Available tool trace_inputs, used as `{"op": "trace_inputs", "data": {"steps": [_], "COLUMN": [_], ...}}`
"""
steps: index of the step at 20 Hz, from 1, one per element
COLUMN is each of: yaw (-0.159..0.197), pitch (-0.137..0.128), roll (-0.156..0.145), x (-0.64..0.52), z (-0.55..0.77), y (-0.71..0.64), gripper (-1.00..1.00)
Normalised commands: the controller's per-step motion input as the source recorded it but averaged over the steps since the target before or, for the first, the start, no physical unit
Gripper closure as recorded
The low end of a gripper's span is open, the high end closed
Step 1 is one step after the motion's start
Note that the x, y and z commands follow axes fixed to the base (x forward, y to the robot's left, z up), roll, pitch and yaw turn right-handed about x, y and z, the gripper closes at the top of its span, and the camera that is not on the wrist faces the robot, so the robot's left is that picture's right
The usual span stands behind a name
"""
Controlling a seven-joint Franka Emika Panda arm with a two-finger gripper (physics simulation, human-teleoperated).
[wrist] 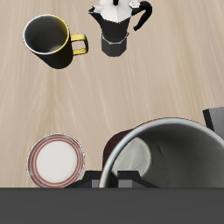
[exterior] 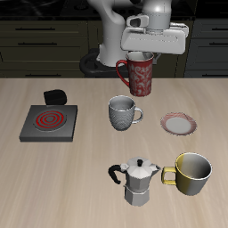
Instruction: Place the red mug on the plate
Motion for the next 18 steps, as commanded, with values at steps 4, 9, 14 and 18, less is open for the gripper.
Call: {"op": "trace_inputs", "data": {"steps": [4, 9, 14, 18], "yaw": [-0.029, -0.014, 0.012, 0.007], "pitch": [0.019, -0.004, 0.014, 0.015], "roll": [0.025, 0.025, 0.071, 0.015], "x": [-0.07, -0.11, -0.21, -0.06], "z": [-0.11, -0.07, -0.2, -0.21], "y": [0.14, 0.21, 0.48, 0.24], "gripper": [1.0, 1.0, 1.0, 1.0]}}
